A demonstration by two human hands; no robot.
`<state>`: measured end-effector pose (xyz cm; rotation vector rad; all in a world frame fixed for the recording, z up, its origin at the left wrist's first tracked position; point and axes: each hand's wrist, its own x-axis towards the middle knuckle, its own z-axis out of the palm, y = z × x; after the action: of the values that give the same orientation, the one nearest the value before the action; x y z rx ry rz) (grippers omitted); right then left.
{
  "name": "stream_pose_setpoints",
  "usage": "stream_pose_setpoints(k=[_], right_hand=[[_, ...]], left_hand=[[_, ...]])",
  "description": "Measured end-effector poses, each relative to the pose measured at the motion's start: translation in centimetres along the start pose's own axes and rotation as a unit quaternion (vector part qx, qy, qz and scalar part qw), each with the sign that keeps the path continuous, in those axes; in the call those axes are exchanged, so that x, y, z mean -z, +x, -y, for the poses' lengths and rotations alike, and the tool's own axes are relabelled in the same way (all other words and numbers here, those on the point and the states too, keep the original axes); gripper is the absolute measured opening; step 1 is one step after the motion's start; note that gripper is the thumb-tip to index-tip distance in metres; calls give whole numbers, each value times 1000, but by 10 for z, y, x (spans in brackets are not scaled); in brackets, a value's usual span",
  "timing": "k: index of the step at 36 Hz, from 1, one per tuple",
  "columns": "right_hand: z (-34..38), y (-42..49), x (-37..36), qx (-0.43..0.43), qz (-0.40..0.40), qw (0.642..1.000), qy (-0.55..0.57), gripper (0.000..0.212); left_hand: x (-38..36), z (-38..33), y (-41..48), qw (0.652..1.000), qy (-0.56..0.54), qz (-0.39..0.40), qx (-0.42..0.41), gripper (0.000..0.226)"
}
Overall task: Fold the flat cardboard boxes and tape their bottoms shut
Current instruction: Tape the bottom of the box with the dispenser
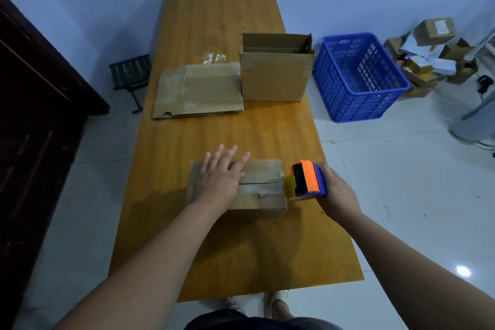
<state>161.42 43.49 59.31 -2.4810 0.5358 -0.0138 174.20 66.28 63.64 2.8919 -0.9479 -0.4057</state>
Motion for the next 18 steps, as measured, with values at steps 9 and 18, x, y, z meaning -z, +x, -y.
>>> stream_pose_setpoints(k=[9, 18], right_hand=[[8, -6, -11, -5, 24, 998, 58, 71], [21, -2, -17, 17, -7, 1000, 10, 52]], left_hand=[[-10, -25, 2, 993, -81, -3, 90, 56], [-10, -10, 2, 999, -1, 45, 11, 70]])
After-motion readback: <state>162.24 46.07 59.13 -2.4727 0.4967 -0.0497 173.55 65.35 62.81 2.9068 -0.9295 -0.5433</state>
